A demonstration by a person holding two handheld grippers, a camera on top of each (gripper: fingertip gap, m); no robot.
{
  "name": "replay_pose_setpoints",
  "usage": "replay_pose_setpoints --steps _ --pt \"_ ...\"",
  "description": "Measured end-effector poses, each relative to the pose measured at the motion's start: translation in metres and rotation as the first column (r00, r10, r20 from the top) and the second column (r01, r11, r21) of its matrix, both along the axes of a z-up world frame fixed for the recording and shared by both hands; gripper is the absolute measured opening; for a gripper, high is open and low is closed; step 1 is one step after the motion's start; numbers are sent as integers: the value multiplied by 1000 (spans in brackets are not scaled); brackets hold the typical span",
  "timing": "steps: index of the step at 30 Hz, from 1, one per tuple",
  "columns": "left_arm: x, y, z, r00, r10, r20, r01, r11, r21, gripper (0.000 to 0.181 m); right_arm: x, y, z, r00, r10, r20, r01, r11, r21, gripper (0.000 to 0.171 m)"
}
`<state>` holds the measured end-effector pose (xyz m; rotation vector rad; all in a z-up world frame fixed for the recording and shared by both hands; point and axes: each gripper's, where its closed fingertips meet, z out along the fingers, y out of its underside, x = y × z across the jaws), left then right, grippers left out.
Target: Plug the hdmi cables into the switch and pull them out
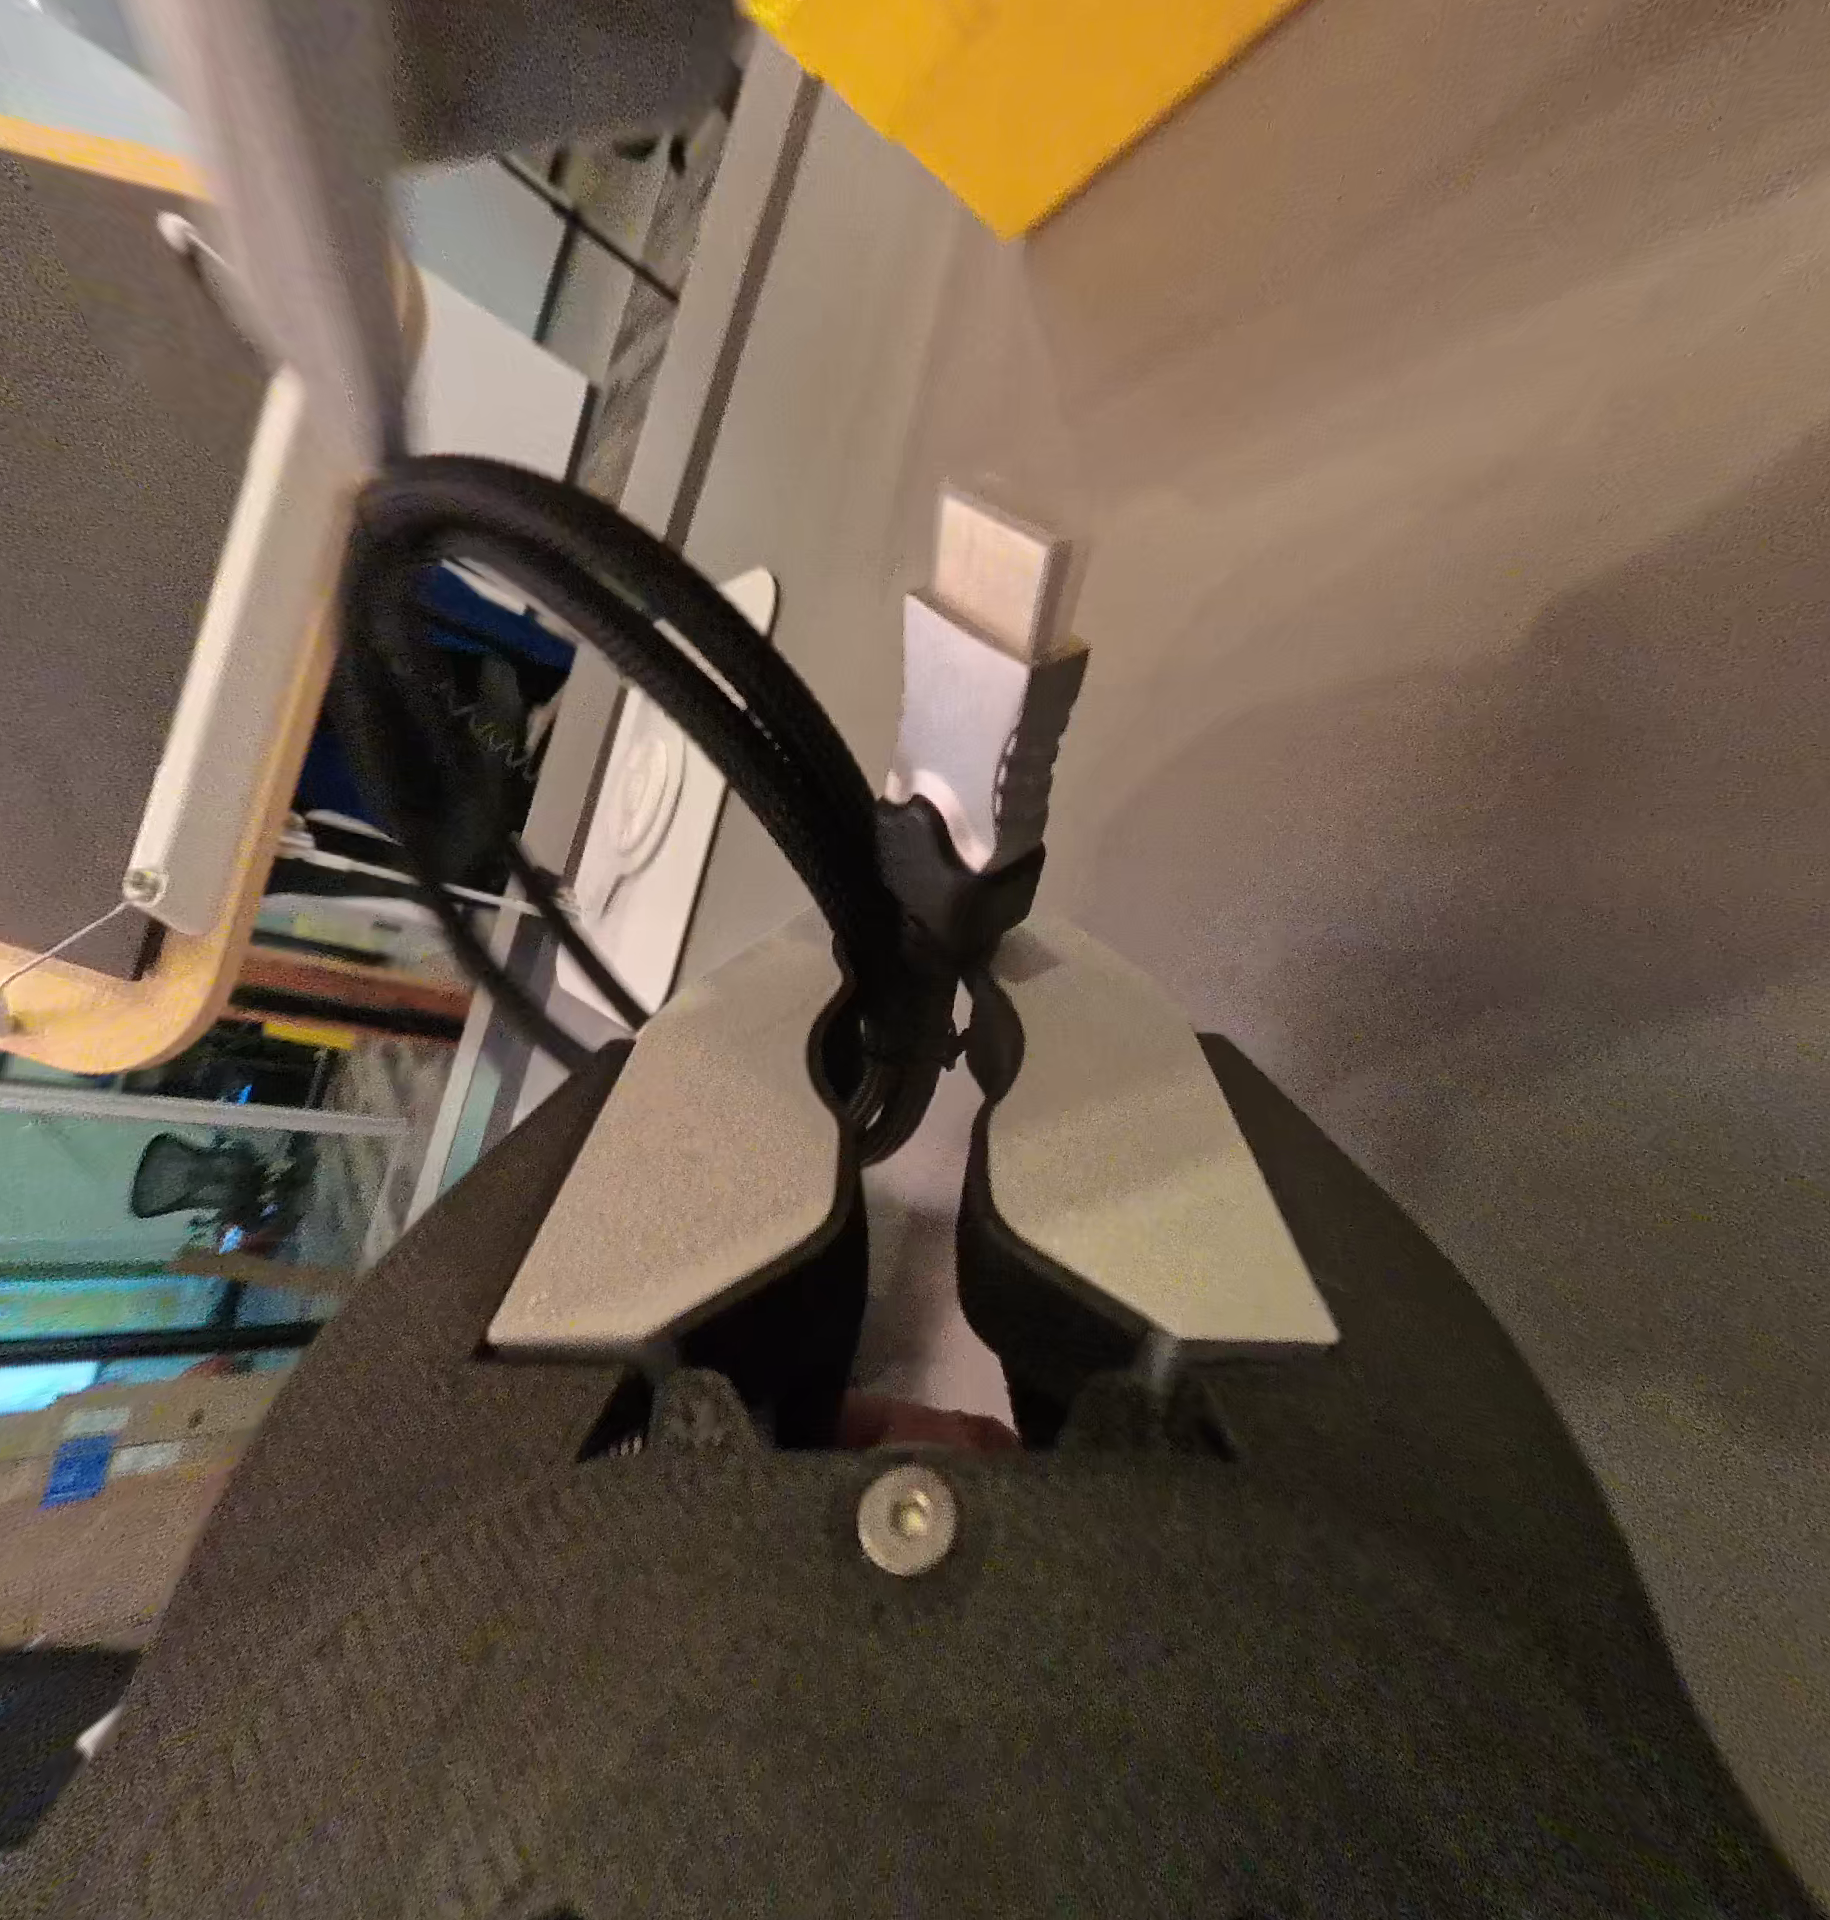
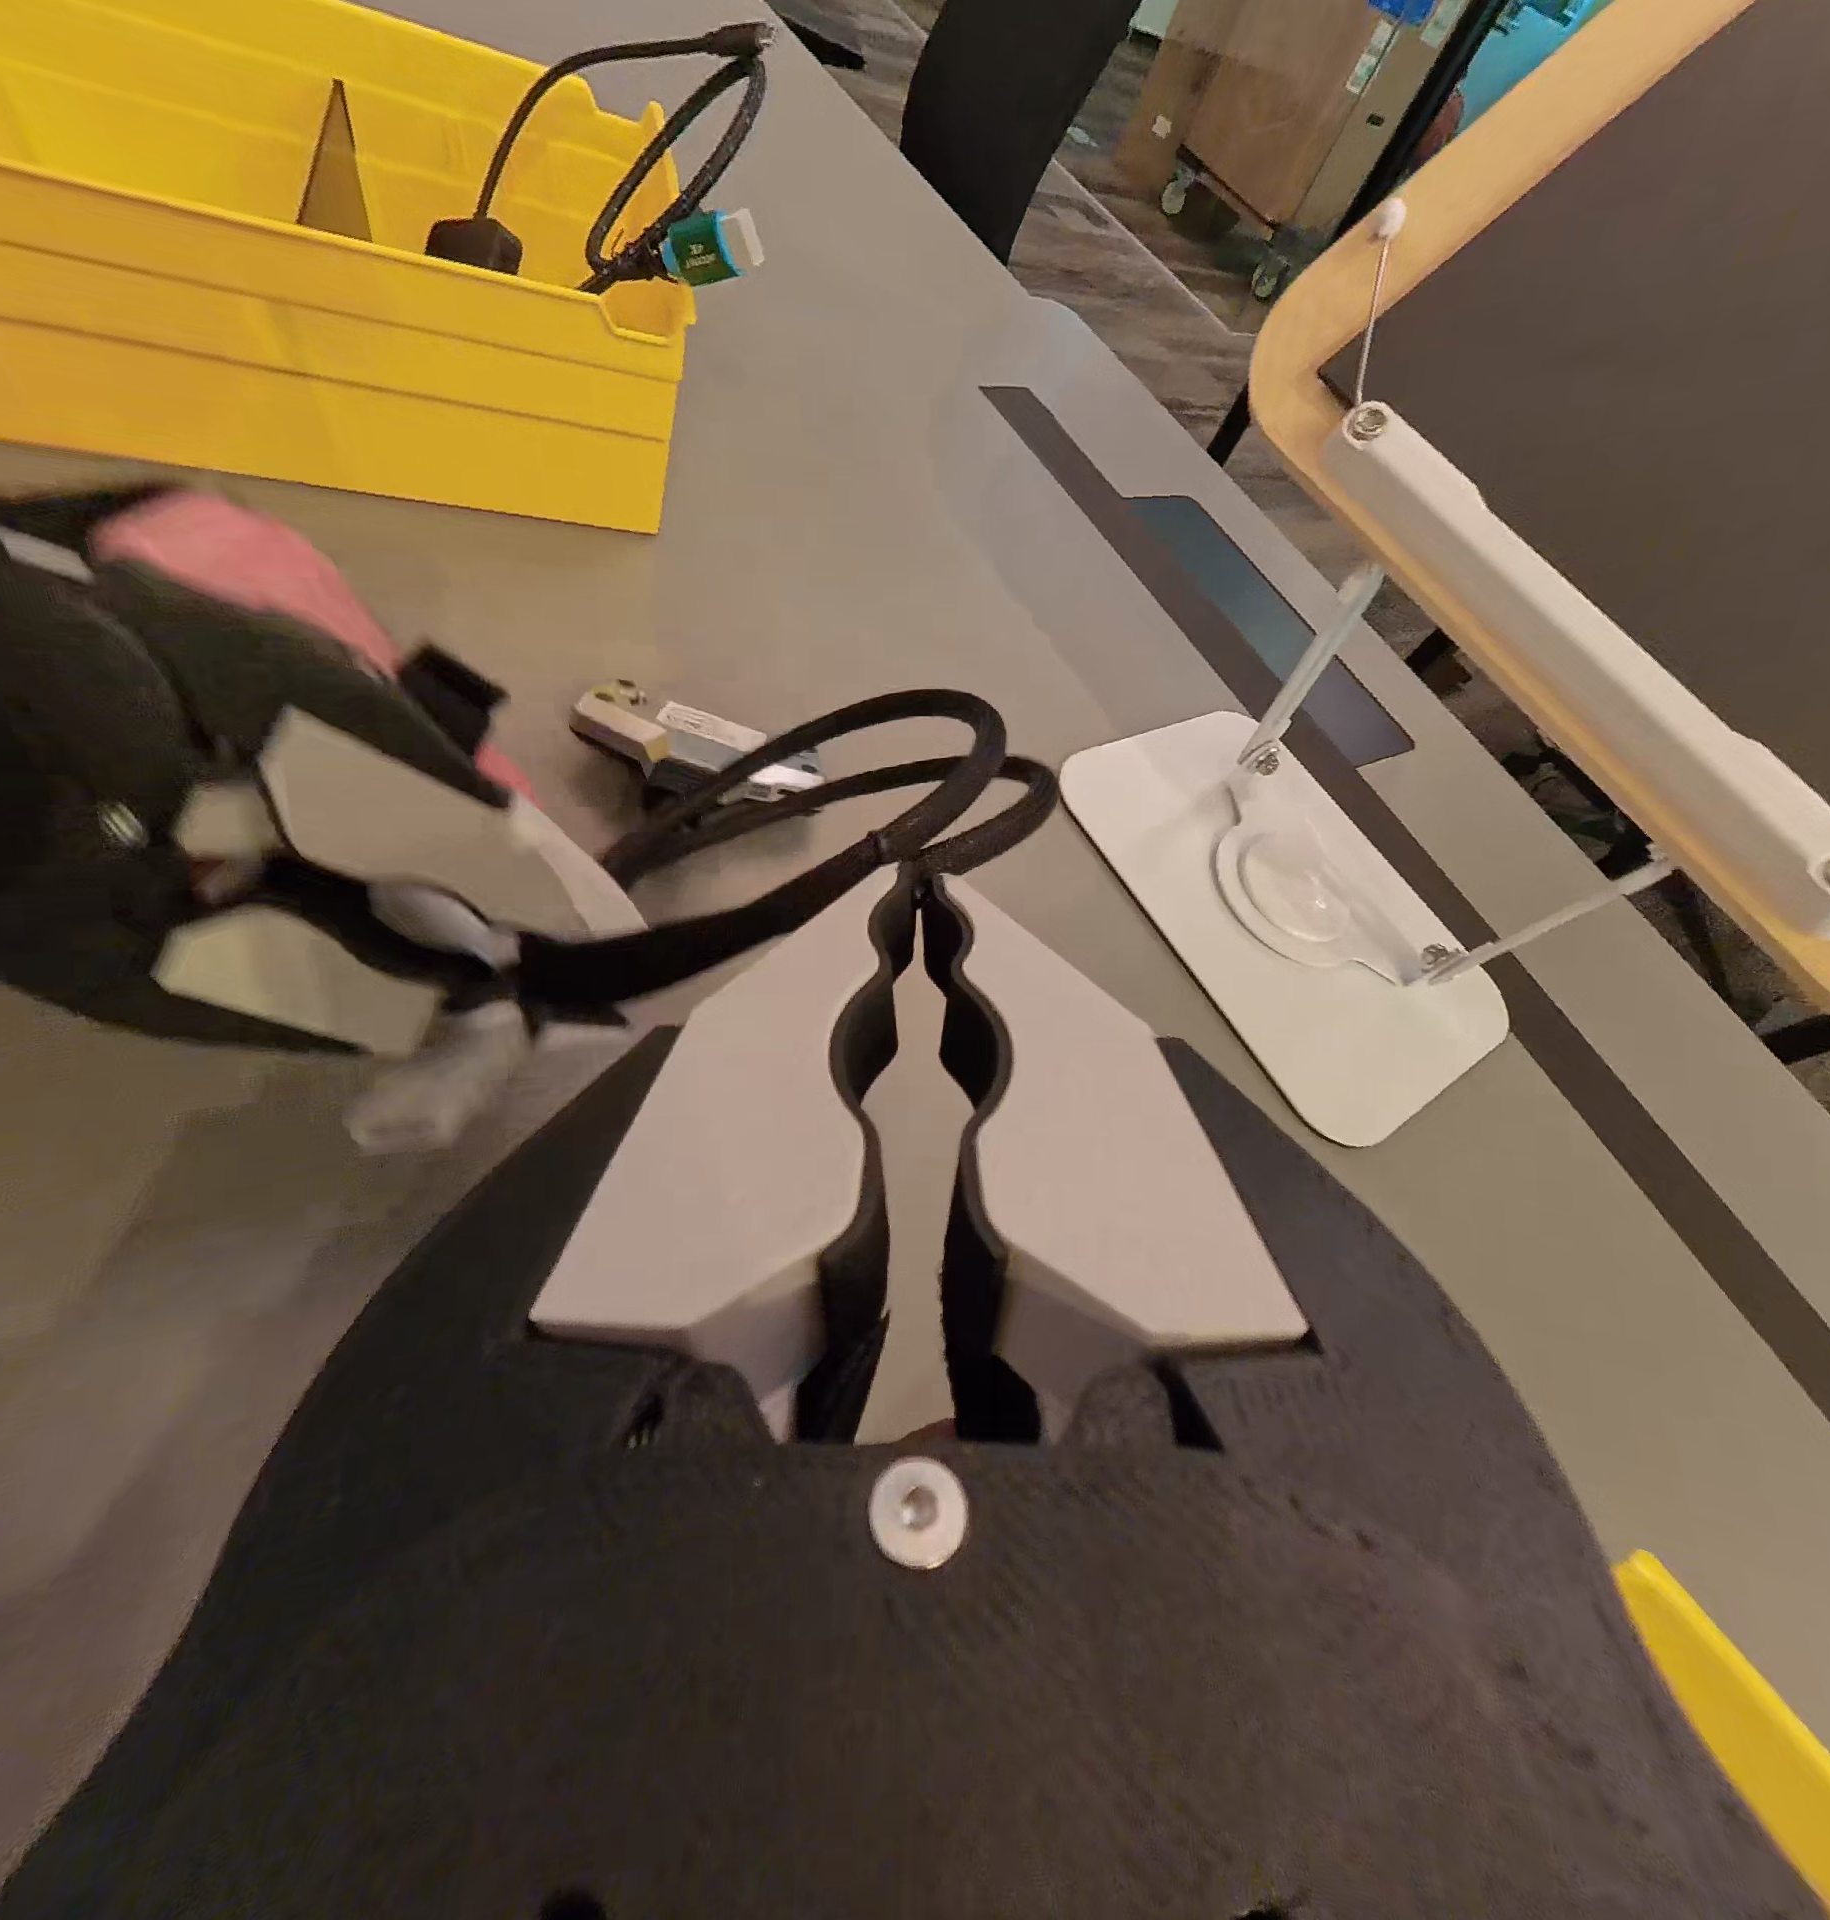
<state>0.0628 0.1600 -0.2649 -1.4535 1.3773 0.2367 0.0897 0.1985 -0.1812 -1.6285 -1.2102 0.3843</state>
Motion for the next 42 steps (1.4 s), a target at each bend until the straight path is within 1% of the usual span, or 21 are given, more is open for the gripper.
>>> replay_pose_setpoints --steps 3,6,7,8,11,14,18,20,22,24,26,29,33,36,37,39,42 --pt "-12 -5 36 994 -48 95 50 999 -16 14 5 0 4 1000 16 -10 -15 1000 4 0" --pt "-21 -5 64 985 -106 135 111 994 -24 14 3 -3 5 1000 28 -9 -28 999 19 0" --pt "-22 -7 71 977 -144 155 152 987 -44 15 2 -4 4 999 32 -16 -32 999 18 0" --pt "-24 -7 75 970 -163 179 179 980 -81 15 1 -5 4 999 37 -26 -36 999 21 0" --pt "-33 5 92 951 -158 264 200 970 -138 13 -4 -12 4 995 73 -75 -71 997 28 0" --pt "-42 21 103 936 -124 330 205 953 -225 11 -9 -20 7 986 123 -112 -118 992 44 0" --pt "-45 38 102 948 -102 303 206 919 -335 11 -17 -26 4 983 164 -81 -157 984 85 0" --pt "-45 44 99 960 -95 265 198 896 -398 11 -21 -30 0 981 191 -44 -185 976 117 0" --pt "-44 53 98 972 -92 216 177 892 -415 13 -28 -37 -5 975 222 6 -220 963 153 0" --pt "-41 59 91 986 -108 126 154 877 -455 14 -37 -43 -13 969 235 81 -246 950 194 0" --pt "-36 68 83 992 -108 67 127 859 -496 17 -46 -50 -14 961 254 109 -273 936 223 0" --pt "-28 79 65 985 -160 -64 105 853 -511 18 -55 -55 -19 951 258 173 -297 919 261 0" --pt "-22 77 31 937 -276 -215 94 791 -605 16 -61 -60 -33 936 261 234 -323 903 283 0" --pt "-18 72 11 903 -341 -261 92 749 -657 15 -62 -62 -42 931 268 250 -332 905 267 0" --pt "-17 71 4 886 -363 -288 92 747 -659 15 -62 -63 -46 928 273 254 -336 907 253 0" --pt "-7 66 -9 868 -411 -278 131 730 -671 17 -62 -68 -58 910 299 286 -365 907 211 0" --pt "5 54 -36 813 -484 -323 159 719 -676 21 -64 -76 -75 893 341 293 -391 911 129 0"
